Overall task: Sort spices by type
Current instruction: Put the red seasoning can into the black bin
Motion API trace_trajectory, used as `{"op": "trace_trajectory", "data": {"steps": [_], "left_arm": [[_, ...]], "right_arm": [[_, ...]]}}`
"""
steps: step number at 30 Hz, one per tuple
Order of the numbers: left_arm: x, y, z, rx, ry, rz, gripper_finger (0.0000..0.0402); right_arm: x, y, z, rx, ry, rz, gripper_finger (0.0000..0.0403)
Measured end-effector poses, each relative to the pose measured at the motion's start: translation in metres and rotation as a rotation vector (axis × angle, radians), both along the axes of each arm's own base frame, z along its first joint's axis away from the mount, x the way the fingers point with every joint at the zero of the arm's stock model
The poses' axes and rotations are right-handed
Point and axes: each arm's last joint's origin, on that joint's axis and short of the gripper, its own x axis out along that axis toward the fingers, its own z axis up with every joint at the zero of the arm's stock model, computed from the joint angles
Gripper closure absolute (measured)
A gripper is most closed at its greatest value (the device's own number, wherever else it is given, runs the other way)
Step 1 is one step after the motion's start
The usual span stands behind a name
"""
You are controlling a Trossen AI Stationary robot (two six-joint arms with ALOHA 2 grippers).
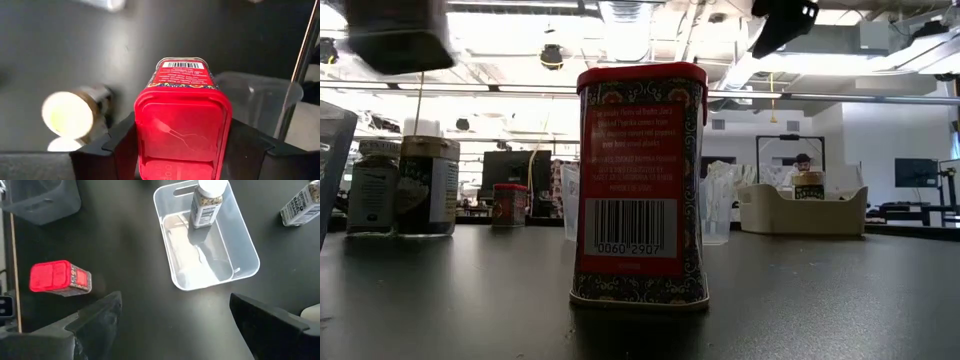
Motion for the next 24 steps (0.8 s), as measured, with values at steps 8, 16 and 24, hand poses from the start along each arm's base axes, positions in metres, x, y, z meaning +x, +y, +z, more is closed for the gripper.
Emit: {"op": "trace_trajectory", "data": {"steps": [8, 16, 24], "left_arm": [[-0.029, -0.050, -0.026, -0.040, 0.065, -0.034, 0.0180], [-0.048, -0.077, -0.059, -0.083, 0.103, 0.025, 0.0180], [-0.056, -0.083, -0.089, -0.105, 0.169, 0.012, 0.0180]], "right_arm": [[0.010, 0.003, -0.014, -0.023, 0.062, 0.010, 0.0005], [0.009, 0.004, -0.013, -0.018, 0.054, 0.010, 0.0005], [0.009, 0.004, -0.012, -0.006, 0.050, -0.007, 0.0005]]}}
